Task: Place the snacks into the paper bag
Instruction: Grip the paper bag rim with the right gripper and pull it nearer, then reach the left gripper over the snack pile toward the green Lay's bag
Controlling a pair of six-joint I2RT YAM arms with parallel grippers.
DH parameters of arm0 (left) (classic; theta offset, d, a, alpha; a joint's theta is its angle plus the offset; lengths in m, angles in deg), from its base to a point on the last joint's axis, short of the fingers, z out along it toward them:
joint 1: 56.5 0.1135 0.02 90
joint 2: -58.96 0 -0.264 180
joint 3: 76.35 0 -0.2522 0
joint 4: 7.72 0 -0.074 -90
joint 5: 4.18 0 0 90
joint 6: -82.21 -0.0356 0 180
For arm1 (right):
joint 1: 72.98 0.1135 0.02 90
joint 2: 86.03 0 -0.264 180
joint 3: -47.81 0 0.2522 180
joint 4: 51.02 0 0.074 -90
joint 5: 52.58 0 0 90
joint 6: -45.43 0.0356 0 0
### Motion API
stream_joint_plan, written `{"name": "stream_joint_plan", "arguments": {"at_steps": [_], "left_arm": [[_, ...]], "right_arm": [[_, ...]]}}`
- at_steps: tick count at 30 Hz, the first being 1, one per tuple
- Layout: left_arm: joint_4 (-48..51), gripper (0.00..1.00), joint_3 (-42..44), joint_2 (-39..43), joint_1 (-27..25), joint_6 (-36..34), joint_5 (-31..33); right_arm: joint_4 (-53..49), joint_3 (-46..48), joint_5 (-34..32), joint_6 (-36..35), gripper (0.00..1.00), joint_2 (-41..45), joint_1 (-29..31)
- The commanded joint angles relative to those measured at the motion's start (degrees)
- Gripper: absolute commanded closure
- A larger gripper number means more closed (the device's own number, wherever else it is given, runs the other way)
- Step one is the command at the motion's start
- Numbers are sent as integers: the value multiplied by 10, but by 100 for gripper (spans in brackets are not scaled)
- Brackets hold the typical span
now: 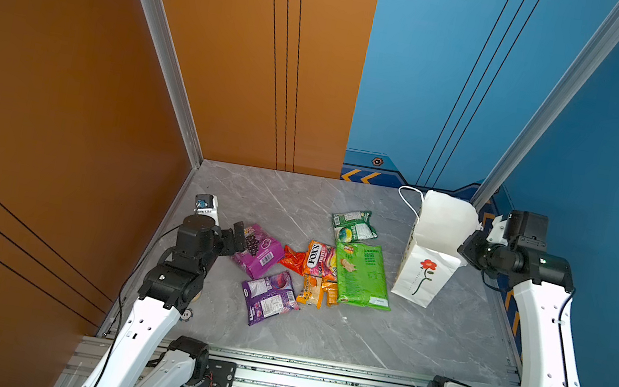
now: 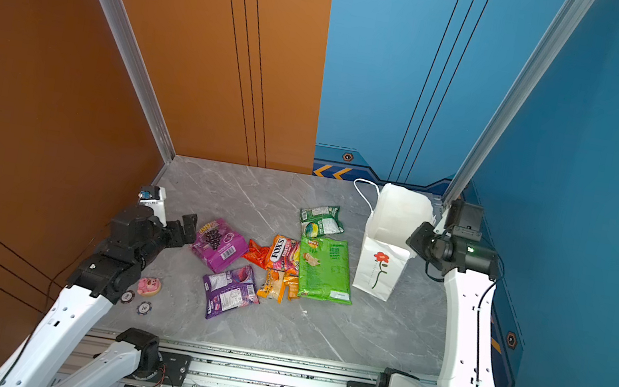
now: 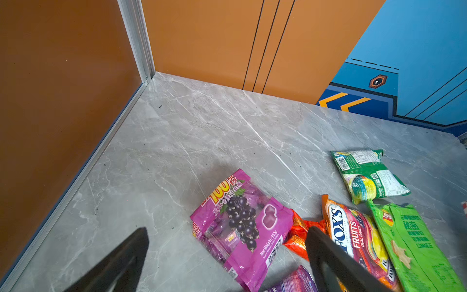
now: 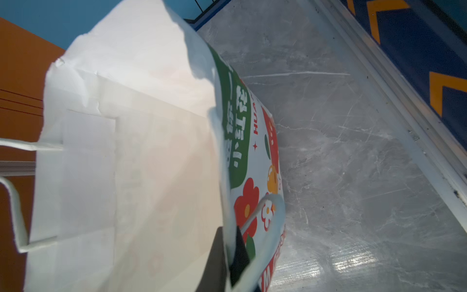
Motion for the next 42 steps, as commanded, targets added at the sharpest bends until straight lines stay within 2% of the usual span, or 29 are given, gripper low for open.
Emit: {"name": "stream_joint_plan", "arguments": {"at_steps": [1, 5, 10, 19, 23, 28, 30, 35, 42], "left_arm": [[9, 2, -15, -4, 2, 0, 11], [14, 2, -20, -16, 4, 1, 11], [22, 2, -25, -31, 6, 8, 9], [88, 2, -104, -140, 0, 23, -82], [124, 2, -184, -217, -62, 46, -117], [125, 1, -298, -353, -177, 82, -115], [121, 6, -340, -413, -209, 102, -98], [61, 7, -398, -523, -246, 128, -117], [71, 11, -521, -684, -267, 130, -155]], "right_arm": [[-32, 31, 14, -11, 100, 32, -4], [-51, 56, -19, -16, 100, 71, -2], [-60, 89, 7, -11, 100, 100, 0], [-32, 138, -6, -9, 100, 135, -1], [-29, 141, -9, -10, 100, 146, -1], [-18, 150, 5, -12, 100, 151, -2], [-8, 155, 13, -11, 100, 156, -2], [11, 164, 31, 0, 100, 166, -1], [27, 178, 53, 6, 100, 172, -1]]}}
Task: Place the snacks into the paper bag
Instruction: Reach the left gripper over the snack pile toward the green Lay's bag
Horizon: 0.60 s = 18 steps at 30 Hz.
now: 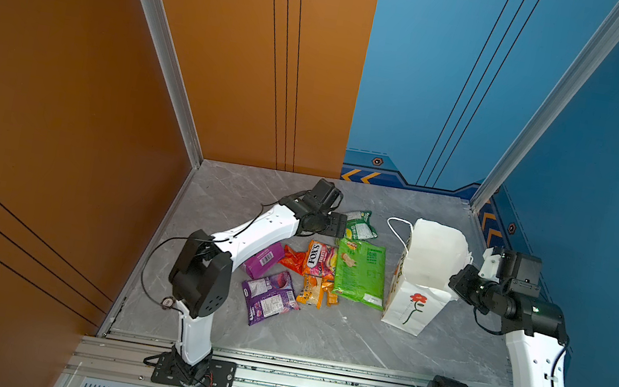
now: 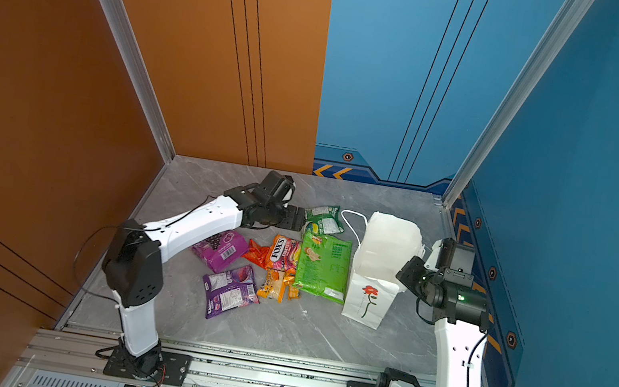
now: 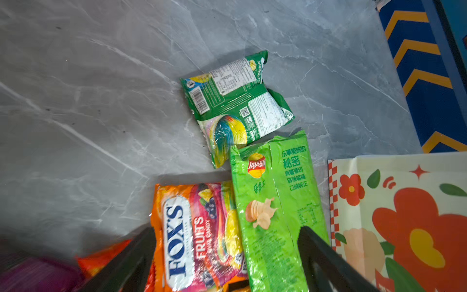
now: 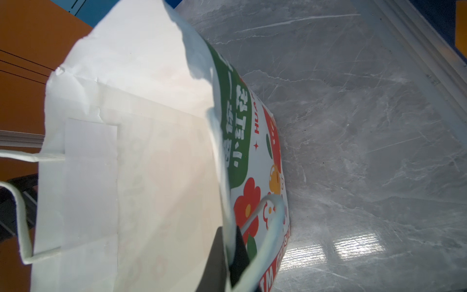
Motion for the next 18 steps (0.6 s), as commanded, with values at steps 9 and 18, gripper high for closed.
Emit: {"name": "stream_joint_plan", "arguments": {"at_steps": [9, 18], "left_arm": [[44, 19, -184, -197, -6, 35, -69], [76, 27, -253, -271, -8, 48, -93]], "right_arm": [[33, 21, 39, 8, 100, 11, 2], [48, 32, 46, 12, 100, 9, 4]]}}
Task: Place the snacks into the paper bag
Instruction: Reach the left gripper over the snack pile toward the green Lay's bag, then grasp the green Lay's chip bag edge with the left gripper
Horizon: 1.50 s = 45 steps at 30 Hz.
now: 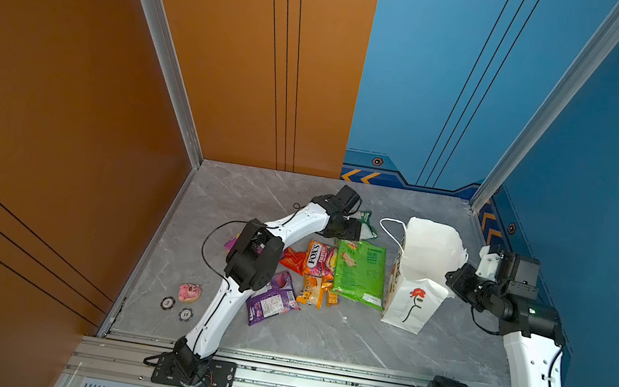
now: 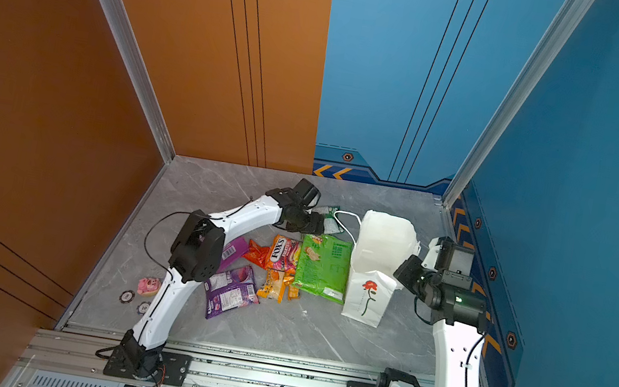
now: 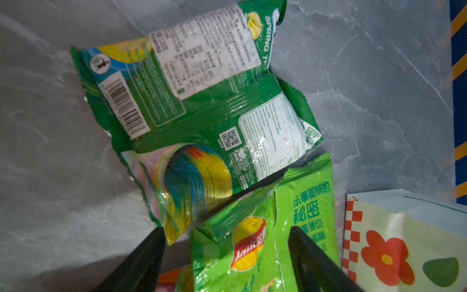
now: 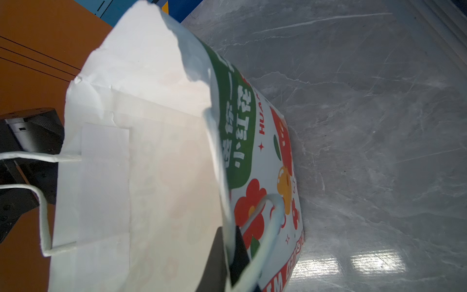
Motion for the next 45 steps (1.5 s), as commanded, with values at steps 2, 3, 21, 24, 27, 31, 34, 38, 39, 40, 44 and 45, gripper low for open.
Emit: {"name": "stream_joint_plan", "arguments": {"at_steps": [2, 3, 21, 24, 27, 31, 34, 38, 39, 40, 44, 45], "left_arm": [[26, 36, -32, -23, -4, 12, -31], [26, 40, -35, -27, -6, 13, -38], [-33, 100, 133, 134, -14, 71, 32], [-88, 100, 228, 210, -9, 99, 72], [-162, 100, 368, 311, -7, 161, 176], [-293, 100, 552, 427, 4, 254, 258], [-329, 100, 647, 481, 2, 304, 284], [-324, 100, 704, 528, -27, 334, 295], [-320, 100, 712, 539, -35, 335, 294], [-313, 100, 722, 553, -43, 334, 290], [-211, 90, 734, 612, -71, 327, 301], [-196, 85, 736, 624, -75, 315, 300]], "right_arm": [[13, 13, 11, 11, 100, 2, 4], [14, 14, 12, 11, 100, 2, 4], [22, 15, 7, 15, 99, 2, 6], [25, 16, 7, 16, 100, 2, 5], [28, 18, 8, 19, 99, 3, 5], [30, 19, 7, 20, 99, 1, 6], [28, 19, 5, 18, 99, -1, 6], [28, 21, -3, 16, 99, -3, 5], [28, 20, -3, 16, 98, -5, 6], [28, 19, -2, 16, 98, -7, 6], [29, 20, -2, 17, 97, -8, 6], [31, 21, -3, 16, 97, -8, 5]]}}
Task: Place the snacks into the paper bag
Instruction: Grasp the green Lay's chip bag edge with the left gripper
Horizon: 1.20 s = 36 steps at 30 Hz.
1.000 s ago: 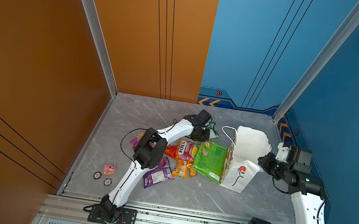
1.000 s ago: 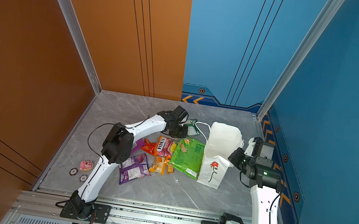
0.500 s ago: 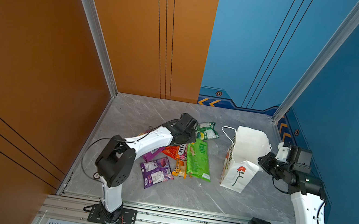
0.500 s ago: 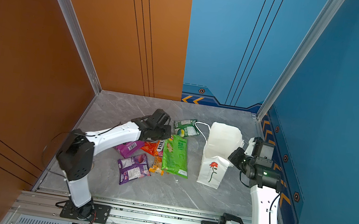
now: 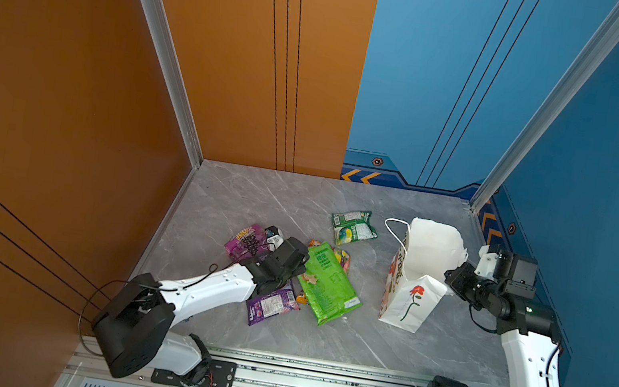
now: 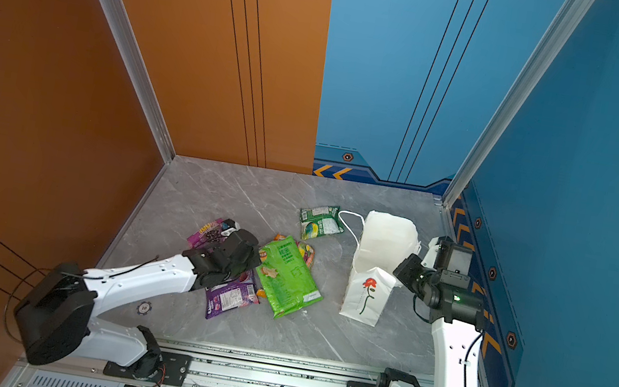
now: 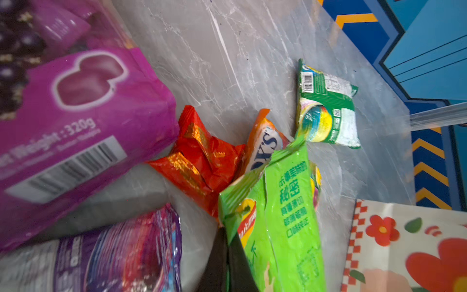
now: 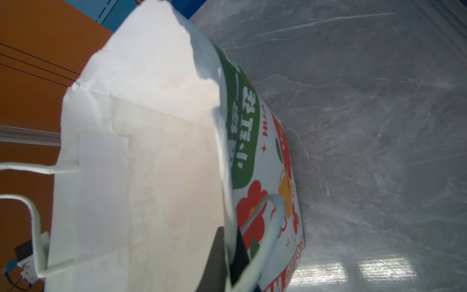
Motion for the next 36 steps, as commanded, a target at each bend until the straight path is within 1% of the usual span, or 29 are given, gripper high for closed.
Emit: {"name": "stream_joint_plan", "arguments": {"at_steps": [1, 4, 5, 7, 9, 11, 12, 14, 16, 18, 19, 20, 23, 24, 26, 31, 32, 33, 34, 35, 36], "left_arm": [[78, 82, 8, 48, -15, -12, 20], [98, 82, 14, 59, -19, -37, -2], [106, 84, 17, 59, -20, -39, -7], [95, 93, 30, 58, -21, -47, -22], [85, 97, 31, 51, -21, -59, -35], [79, 97, 23, 35, -20, -75, -49], [96, 95, 10, 26, -18, -84, -48], [130, 88, -17, 12, -7, -114, -47], [149, 79, -44, 3, 19, -174, -85], [174, 67, -76, -8, 53, -248, -128], [199, 65, -96, -17, 65, -280, -145], [227, 60, -122, -29, 75, -312, -149], [288, 47, -199, -83, 85, -396, -168], [318, 43, -233, -112, 84, -430, -183], [357, 40, -280, -154, 84, -461, -192], [396, 35, -361, -239, 90, -528, -267], [409, 28, -381, -257, 90, -540, -270], [422, 15, -400, -272, 92, -547, -274], [433, 4, -419, -291, 94, -558, -283], [444, 3, -435, -308, 95, -566, -291], [451, 4, -449, -321, 98, -573, -310]], "right_arm": [[6, 9, -3, 5, 97, -4, 5], [8, 7, 1, 6, 97, -9, 5], [8, 5, 2, 6, 97, -10, 5], [10, 5, 2, 8, 97, -10, 5], [10, 6, 1, 9, 97, -9, 5], [9, 7, 0, 9, 96, -8, 5], [9, 6, 2, 9, 96, -8, 5], [9, 6, 3, 10, 96, -8, 5], [7, 5, 4, 9, 96, -9, 6], [6, 5, 2, 8, 96, -8, 6], [7, 5, 2, 7, 96, -9, 6], [8, 5, 2, 7, 96, -10, 7], [13, 6, 4, 10, 96, -15, 6], [15, 6, 6, 12, 96, -15, 7], [17, 6, 8, 13, 96, -15, 7], [16, 9, 4, 12, 95, -11, 8], [16, 10, 5, 12, 95, -10, 8], [17, 12, 6, 12, 95, -11, 8], [18, 13, 6, 12, 95, -10, 8], [19, 14, 6, 12, 95, -10, 8], [21, 15, 6, 12, 95, -10, 8]]}}
